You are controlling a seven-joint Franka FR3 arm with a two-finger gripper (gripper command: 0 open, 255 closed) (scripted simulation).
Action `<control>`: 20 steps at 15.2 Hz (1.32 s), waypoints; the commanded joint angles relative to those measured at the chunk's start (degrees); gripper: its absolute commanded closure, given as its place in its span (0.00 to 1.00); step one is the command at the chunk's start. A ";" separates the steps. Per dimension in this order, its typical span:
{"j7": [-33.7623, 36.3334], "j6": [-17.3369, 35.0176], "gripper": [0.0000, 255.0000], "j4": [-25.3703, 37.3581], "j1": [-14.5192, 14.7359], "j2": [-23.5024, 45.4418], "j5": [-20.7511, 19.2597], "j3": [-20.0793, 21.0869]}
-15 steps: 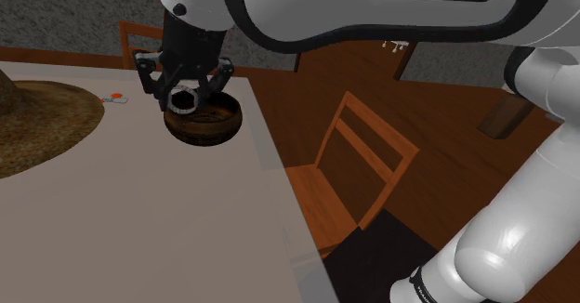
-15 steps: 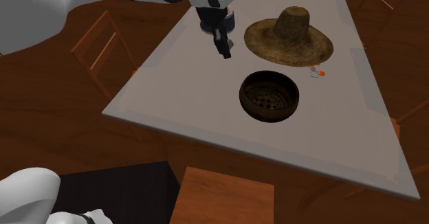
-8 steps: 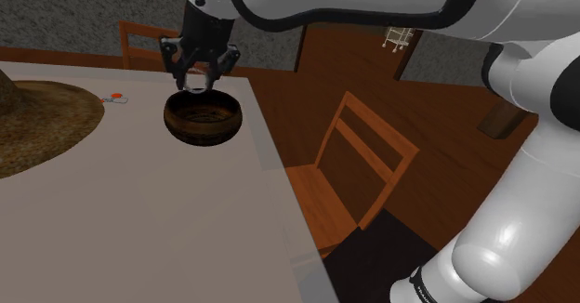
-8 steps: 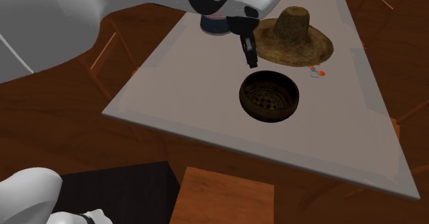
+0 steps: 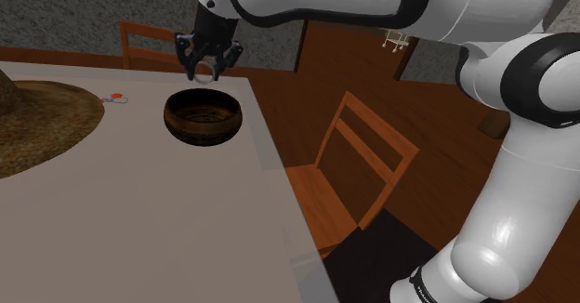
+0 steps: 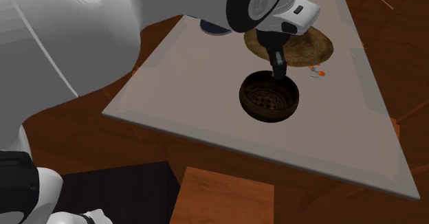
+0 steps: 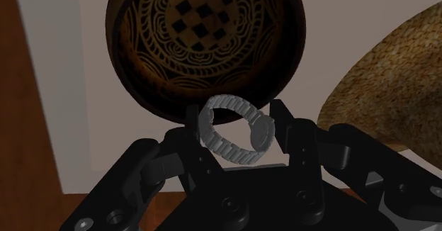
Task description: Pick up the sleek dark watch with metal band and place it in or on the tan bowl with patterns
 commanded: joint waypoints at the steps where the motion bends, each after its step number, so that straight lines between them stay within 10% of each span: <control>1: -0.06 1.50 1.00 -1.50 -0.41 -0.05 0.02 -0.11; 17: 1.12 8.33 1.00 -8.64 -1.34 -0.29 -0.52 -0.51; 18: 1.12 8.33 0.00 -8.63 -1.34 -0.28 -0.52 -0.51; 20: 1.12 8.33 0.00 -8.63 -1.34 -0.28 -0.52 -0.51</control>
